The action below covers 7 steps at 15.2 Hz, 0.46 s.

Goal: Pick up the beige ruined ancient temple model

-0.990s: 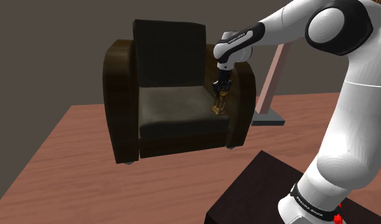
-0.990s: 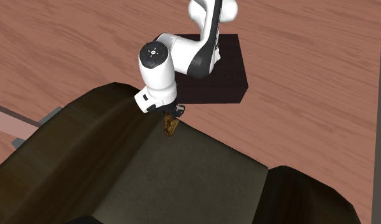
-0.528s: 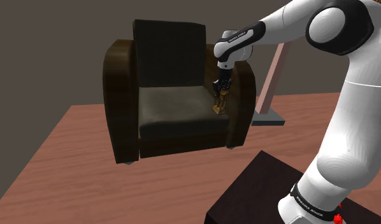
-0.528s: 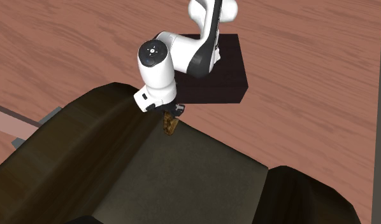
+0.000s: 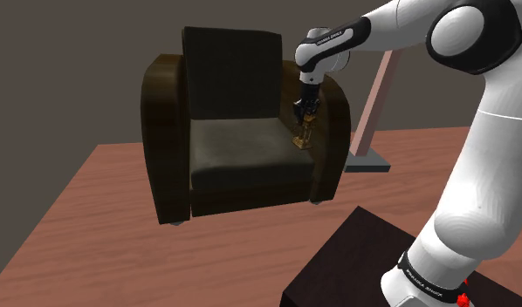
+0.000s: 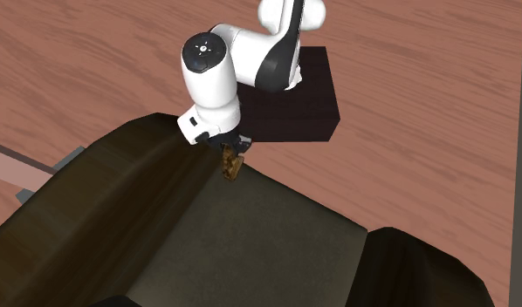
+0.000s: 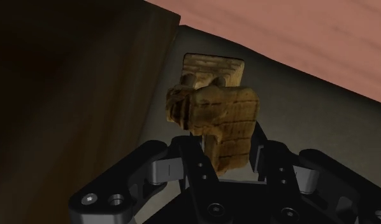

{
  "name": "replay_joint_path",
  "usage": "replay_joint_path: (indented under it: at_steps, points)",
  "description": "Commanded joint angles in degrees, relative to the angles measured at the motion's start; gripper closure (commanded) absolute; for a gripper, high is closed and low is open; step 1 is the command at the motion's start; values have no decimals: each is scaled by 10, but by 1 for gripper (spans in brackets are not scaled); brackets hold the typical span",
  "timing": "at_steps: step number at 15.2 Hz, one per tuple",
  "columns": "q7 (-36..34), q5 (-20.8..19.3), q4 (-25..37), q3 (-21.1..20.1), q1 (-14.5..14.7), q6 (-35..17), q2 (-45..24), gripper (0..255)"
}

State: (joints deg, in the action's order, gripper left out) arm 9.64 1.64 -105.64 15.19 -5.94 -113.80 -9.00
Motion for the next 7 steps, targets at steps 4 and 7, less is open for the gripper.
replay_joint_path:
  at_steps: [4,7]
  points:
    - [-1,-2,29,1,0,37,8,255]
    - [-1,-3,36,1,0,45,10,255]
